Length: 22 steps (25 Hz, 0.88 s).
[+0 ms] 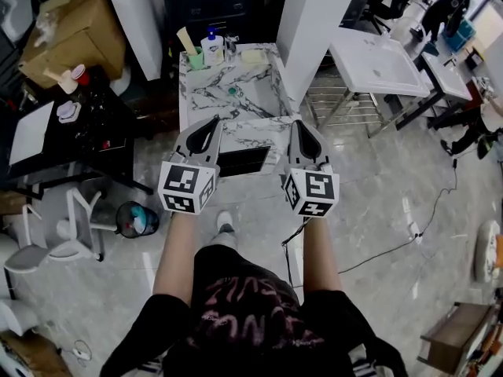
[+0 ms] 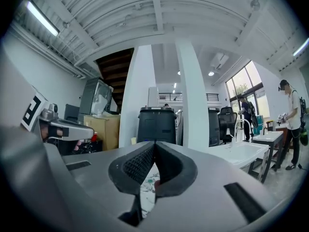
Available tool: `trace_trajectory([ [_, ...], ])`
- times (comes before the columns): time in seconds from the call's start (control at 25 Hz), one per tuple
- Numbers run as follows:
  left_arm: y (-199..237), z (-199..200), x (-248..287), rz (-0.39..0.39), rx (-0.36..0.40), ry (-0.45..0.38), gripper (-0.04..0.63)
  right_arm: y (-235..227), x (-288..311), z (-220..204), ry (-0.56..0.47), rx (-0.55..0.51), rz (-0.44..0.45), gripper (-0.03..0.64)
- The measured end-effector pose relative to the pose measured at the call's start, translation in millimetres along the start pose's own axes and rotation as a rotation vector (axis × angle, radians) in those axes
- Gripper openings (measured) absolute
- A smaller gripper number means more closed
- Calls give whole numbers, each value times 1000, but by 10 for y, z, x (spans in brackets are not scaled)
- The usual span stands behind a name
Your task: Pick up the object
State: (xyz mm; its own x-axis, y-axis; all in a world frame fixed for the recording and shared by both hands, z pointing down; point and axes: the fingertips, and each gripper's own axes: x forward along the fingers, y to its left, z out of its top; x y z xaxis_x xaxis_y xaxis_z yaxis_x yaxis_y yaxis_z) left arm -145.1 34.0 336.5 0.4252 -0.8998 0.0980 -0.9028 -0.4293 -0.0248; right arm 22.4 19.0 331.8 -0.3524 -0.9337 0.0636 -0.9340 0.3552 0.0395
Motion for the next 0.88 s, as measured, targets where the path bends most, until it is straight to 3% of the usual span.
trace_trajectory([
  [0.4,704,61,847,-78,-3,11,15,1,1034,60,22,6,-49,15],
  [0.88,894,16,1337,-130,2,18,15,-212,1432,7,40,6,-102,15],
])
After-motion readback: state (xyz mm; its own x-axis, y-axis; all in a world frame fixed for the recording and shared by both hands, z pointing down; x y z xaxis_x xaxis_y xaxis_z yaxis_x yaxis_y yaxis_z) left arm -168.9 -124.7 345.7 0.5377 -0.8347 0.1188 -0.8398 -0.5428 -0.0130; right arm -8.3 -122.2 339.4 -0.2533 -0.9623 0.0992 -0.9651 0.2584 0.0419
